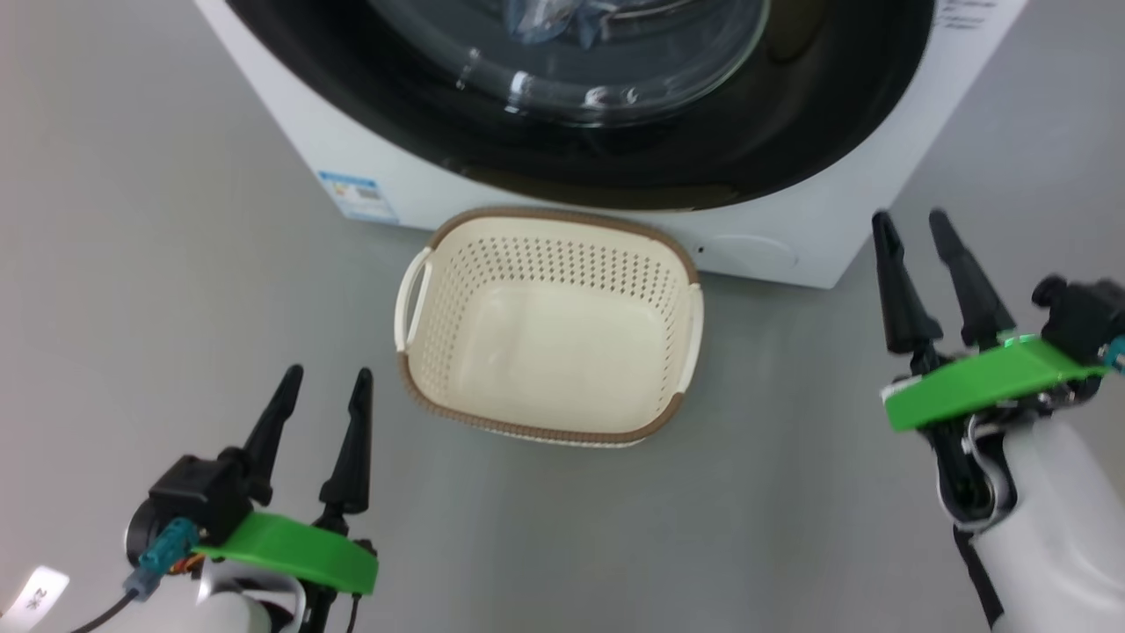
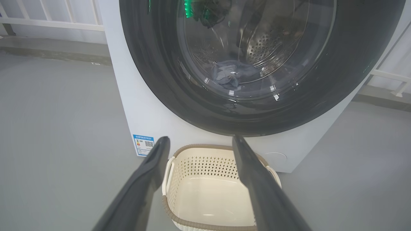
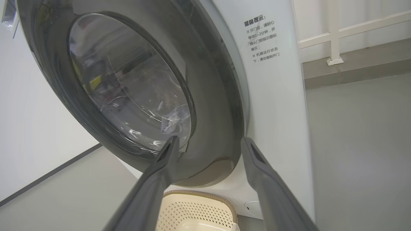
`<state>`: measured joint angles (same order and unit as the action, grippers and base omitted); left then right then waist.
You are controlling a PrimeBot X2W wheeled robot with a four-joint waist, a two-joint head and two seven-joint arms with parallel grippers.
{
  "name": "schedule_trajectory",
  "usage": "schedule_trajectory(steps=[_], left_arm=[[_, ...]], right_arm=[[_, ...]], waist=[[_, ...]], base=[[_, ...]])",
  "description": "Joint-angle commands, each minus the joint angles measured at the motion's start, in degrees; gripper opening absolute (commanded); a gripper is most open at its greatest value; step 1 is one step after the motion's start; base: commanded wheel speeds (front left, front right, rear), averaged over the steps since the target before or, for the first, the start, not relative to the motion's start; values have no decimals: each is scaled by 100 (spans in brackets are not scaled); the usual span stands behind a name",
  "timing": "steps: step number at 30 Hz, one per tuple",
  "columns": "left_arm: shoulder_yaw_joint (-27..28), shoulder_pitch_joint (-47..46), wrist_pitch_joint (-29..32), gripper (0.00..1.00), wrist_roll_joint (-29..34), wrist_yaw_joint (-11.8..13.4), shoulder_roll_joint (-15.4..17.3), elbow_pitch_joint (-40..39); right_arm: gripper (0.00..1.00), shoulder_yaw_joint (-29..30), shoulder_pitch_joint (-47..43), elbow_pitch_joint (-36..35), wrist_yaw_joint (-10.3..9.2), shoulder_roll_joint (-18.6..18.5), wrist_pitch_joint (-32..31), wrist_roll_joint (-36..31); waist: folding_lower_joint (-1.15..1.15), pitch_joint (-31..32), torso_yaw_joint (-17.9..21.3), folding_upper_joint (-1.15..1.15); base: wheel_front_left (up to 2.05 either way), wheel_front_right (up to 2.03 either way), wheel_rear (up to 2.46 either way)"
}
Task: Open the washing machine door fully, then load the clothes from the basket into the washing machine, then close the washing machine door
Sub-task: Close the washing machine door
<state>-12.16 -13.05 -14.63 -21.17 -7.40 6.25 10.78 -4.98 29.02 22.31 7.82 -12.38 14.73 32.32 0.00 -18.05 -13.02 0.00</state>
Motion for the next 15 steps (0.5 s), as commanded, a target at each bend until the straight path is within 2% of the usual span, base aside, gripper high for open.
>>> schedule_trajectory(steps=[1,15], left_arm=[[236,55,-37,100,-19,-9,195,-71],[355,566,-37,100,-108,-9,525,165]], right_arm=[[100,-111,-228,-137,-33,60,27,-42],[100,-216,-1474,-5,-33,22,27,-91]], waist=[[0,354,320,0],[0,1008,1032,0]], base=[[0,0,0],[0,0,0]])
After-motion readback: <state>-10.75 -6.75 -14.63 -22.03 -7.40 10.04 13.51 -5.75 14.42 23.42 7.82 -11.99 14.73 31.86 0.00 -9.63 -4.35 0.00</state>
